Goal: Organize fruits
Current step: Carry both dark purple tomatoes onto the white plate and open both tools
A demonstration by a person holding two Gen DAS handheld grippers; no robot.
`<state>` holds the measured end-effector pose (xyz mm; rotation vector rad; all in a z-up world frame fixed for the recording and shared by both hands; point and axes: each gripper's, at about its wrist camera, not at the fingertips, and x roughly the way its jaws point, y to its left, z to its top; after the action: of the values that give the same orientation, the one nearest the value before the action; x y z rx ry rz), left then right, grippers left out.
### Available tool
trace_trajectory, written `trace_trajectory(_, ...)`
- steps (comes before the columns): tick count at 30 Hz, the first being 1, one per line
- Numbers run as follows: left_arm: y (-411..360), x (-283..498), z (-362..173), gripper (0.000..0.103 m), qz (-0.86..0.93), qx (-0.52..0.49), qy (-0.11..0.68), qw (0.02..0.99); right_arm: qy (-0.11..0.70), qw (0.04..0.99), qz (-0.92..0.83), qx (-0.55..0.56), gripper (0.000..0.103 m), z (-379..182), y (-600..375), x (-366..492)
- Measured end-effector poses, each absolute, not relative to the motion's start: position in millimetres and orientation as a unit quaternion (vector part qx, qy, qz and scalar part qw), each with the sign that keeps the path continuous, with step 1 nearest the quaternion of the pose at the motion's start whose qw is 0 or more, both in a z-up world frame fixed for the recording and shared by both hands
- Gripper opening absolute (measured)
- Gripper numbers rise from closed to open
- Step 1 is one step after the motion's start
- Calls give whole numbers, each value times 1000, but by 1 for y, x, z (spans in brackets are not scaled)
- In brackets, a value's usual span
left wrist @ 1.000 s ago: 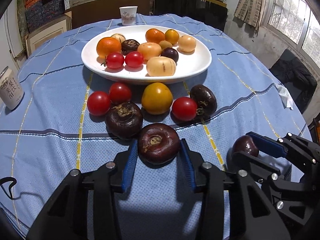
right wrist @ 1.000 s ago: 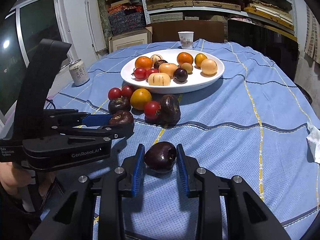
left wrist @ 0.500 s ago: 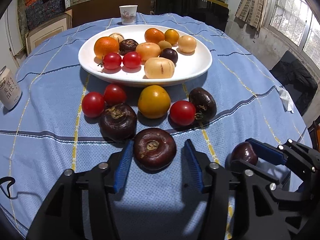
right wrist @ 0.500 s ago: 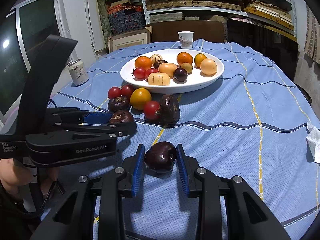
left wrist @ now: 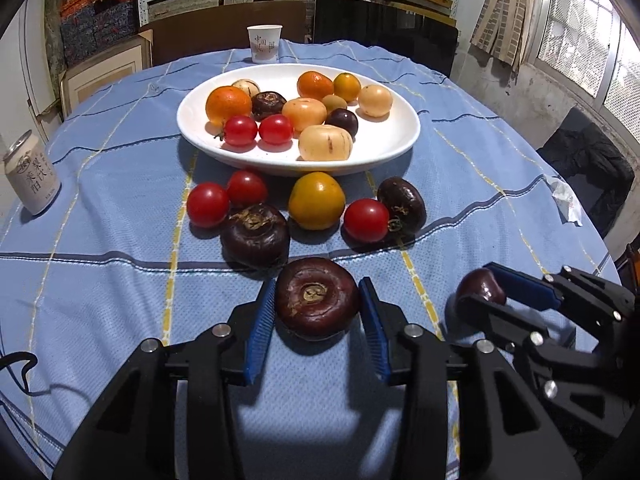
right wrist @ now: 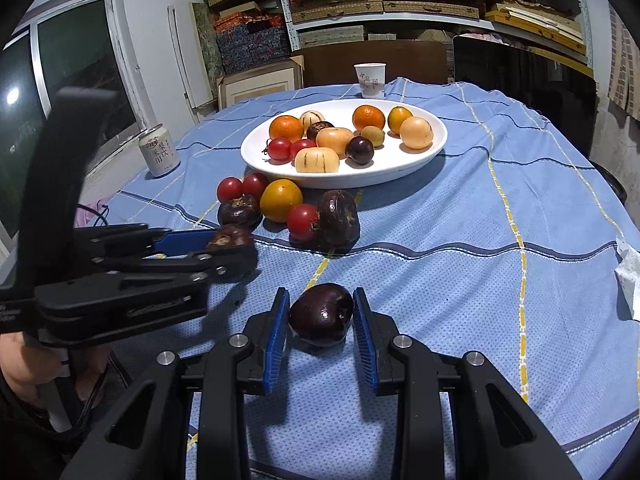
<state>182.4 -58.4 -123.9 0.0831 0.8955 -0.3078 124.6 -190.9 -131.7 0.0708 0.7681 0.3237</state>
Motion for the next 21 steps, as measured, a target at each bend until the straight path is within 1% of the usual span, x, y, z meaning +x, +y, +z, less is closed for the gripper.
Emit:
trace_trajectory(13,-27,160,-90,41,-142,32,395,907,366,919,147,28,32,-126,-194,123)
trace_trajectory(15,-23,163,-81,41,-141,33,387,911,358,922,146,30,32,-116,-200,125)
trace_trajectory(21,-18,195,-47,41,-146,31,372,916,322,937,134,21,32,-62,-220,156)
